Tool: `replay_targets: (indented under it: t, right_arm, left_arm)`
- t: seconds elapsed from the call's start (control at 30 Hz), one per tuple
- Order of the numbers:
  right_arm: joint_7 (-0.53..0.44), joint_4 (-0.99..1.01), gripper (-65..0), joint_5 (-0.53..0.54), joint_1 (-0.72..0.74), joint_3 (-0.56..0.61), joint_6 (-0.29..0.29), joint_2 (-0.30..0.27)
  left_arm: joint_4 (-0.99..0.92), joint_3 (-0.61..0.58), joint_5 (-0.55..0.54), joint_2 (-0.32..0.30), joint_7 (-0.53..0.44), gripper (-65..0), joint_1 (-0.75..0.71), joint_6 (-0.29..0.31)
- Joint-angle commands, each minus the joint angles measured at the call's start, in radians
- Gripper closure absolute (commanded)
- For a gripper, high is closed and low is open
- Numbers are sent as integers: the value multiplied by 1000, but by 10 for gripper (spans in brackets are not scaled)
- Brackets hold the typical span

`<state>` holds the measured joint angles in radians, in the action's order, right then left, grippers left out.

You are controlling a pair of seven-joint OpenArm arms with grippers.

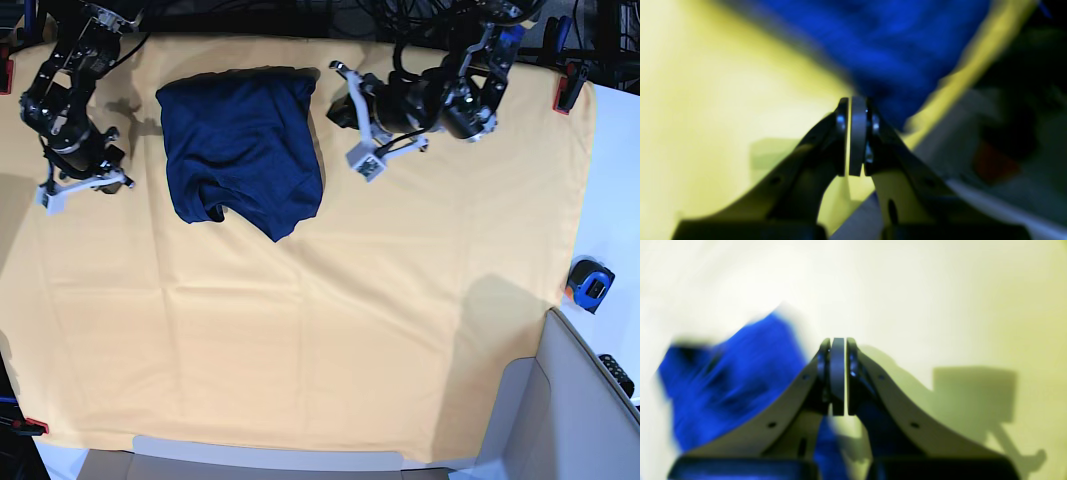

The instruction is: Fold the T-shirt properly

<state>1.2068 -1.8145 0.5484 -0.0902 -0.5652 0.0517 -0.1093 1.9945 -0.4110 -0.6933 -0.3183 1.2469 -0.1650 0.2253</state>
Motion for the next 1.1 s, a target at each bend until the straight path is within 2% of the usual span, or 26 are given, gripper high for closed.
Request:
replay_targets:
  t: [0.0, 0.13, 0.27, 0.33, 0.43, 0.5, 0.6, 0.67, 0.9, 1.07]
  right_arm:
    - [-12, -35, 0, 16, 2, -36, 7, -31]
    - [-11, -77, 0, 16, -99, -126, 7, -56]
    - [-12, -83, 0, 16, -290, -129, 9, -51]
    - [-14, -83, 0, 16, -382, -135, 9, -30]
    - [-14, -78, 0, 16, -480, -137, 9, 21]
    - [-14, -67, 0, 16, -543, -137, 9, 61]
    - [-14, -24, 0, 16, -593, -135, 9, 119]
    - [-14, 17, 0, 16, -612, -131, 7, 135]
    - [-14, 124, 0, 16, -636, -135, 7, 144]
    - [-14, -28, 0, 17, -705, -135, 7, 141]
  left_arm:
    - [44, 45, -22, -15, -34, -5, -31, 9]
    - [50, 272, -21, -71, -131, -5, -196, 9]
    - [52, 499, -22, -75, -263, -5, -434, 9]
    - [50, 558, -24, -57, -307, -5, -529, 9]
    - [35, 614, -24, 17, -318, -5, -615, 9]
    - [1, 630, -24, 60, -318, -5, -660, 9]
    - [-85, 591, -26, 60, -329, -4, -670, 9]
    - [-149, 581, -26, 61, -332, 0, -670, 9]
    - [-306, 556, -26, 63, -507, 0, -698, 10]
    - [-304, 562, -26, 61, -525, 0, -706, 10]
